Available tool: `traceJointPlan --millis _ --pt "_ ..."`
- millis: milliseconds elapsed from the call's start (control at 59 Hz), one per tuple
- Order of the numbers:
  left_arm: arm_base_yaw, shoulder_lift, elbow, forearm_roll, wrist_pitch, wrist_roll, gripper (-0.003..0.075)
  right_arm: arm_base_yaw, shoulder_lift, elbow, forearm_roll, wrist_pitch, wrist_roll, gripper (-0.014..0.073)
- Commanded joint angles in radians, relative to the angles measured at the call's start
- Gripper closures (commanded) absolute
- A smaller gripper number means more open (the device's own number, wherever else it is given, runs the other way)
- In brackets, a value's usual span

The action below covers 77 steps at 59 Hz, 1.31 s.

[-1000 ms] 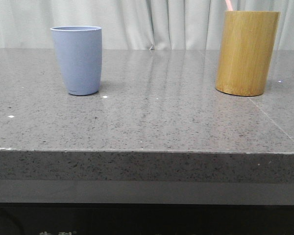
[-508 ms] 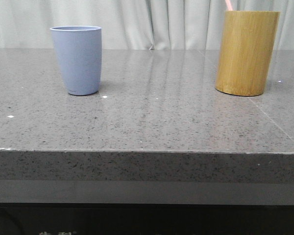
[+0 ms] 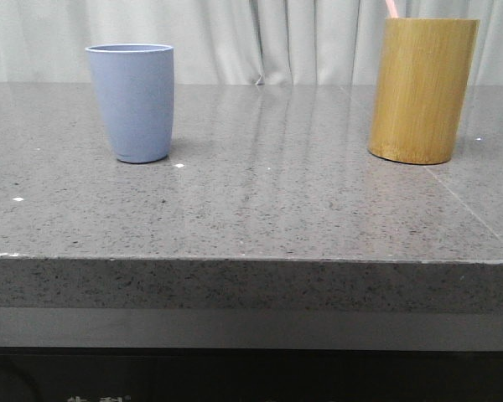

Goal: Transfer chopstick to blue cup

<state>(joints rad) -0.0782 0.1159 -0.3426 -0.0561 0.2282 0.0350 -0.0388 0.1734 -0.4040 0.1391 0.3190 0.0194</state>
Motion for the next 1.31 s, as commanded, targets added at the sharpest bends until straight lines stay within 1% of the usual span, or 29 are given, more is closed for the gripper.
traceJointPlan --millis 0,186,356,390,424,475,508,525,542,576,593,610,644,678,695,712,763,881,966,1017,1119,1288 --pt "0.003 0.141 -0.109 0.007 -0.001 -0.001 0.0739 -0.004 0.123 -0.100 0.003 -0.041 -0.006 0.0652" --pt "0.003 0.346 -0.192 0.007 -0.025 -0.001 0.0739 -0.004 0.286 -0.164 0.003 -0.074 -0.007 0.0652" --pt "0.003 0.417 -0.200 0.007 -0.071 -0.001 0.0736 -0.004 0.314 -0.164 0.003 -0.093 -0.007 0.0645" --pt "0.003 0.417 -0.200 0.007 -0.071 -0.001 0.0722 -0.004 0.312 -0.164 0.003 -0.093 -0.007 0.0629" --pt "0.003 0.417 -0.200 0.007 -0.071 -0.001 0.0689 -0.004 0.312 -0.164 0.003 -0.094 -0.007 0.0597" --pt "0.003 0.417 -0.200 0.007 -0.071 -0.001 0.0610 -0.004 0.312 -0.164 0.003 -0.094 -0.007 0.0531" --pt "0.003 0.417 -0.200 0.009 -0.071 -0.001 0.0529 -0.004 0.312 -0.164 0.003 -0.093 -0.007 0.0468" --pt "0.003 0.417 -0.200 0.009 -0.071 -0.001 0.0471 -0.004 0.312 -0.164 0.003 -0.093 -0.007 0.0426" --pt "0.003 0.417 -0.200 0.011 -0.071 -0.001 0.0430 -0.004 0.312 -0.164 0.003 -0.093 -0.007 0.0396" --pt "0.003 0.417 -0.200 0.012 -0.071 -0.001 0.0293 -0.004 0.312 -0.164 0.003 -0.093 -0.007 0.0295" --pt "0.003 0.417 -0.200 0.012 -0.071 -0.001 0.0247 -0.004 0.312 -0.164 0.003 -0.092 -0.007 0.0260" --pt "0.003 0.417 -0.200 0.012 -0.073 -0.001 0.0182 -0.004 0.312 -0.164 0.003 -0.092 -0.007 0.0207" --pt "0.003 0.417 -0.200 0.012 -0.079 -0.001 0.0089 -0.004 0.312 -0.164 0.003 -0.092 -0.007 0.0123" --pt "0.003 0.417 -0.200 0.012 -0.087 -0.001 0.0020 -0.004 0.312 -0.164 0.003 -0.093 -0.007 0.0048" --pt "0.003 0.417 -0.200 0.012 -0.090 -0.001 0.0006 -0.004 0.312 -0.164 0.003 -0.093 -0.007 0.0021" --pt "0.003 0.417 -0.200 0.012 -0.095 -0.001 0.0017 -0.004 0.312 -0.164 0.003 -0.093 -0.007 -0.0015" --pt "0.003 0.417 -0.200 0.012 -0.105 -0.001 0.0045 -0.004 0.312 -0.164 0.003 -0.093 -0.007 -0.0075" --pt "0.003 0.417 -0.200 0.005 -0.153 -0.001 0.0093 -0.004 0.312 -0.164 0.003 -0.093 -0.007 -0.0050" --pt "0.003 0.424 -0.218 0.004 -0.136 -0.001 0.0114 -0.004 0.312 -0.164 0.004 -0.093 -0.007 -0.0050" --pt "0.003 0.445 -0.246 0.004 -0.095 -0.001 0.0121 -0.004 0.312 -0.164 0.004 -0.093 -0.007 -0.0050" --pt "-0.004 0.542 -0.340 0.003 0.029 -0.001 0.0122 -0.004 0.312 -0.164 0.007 -0.093 -0.007 -0.0050" --pt "-0.055 0.782 -0.561 0.003 0.230 -0.001 0.0122 -0.004 0.312 -0.164 0.007 -0.093 -0.007 -0.0050"
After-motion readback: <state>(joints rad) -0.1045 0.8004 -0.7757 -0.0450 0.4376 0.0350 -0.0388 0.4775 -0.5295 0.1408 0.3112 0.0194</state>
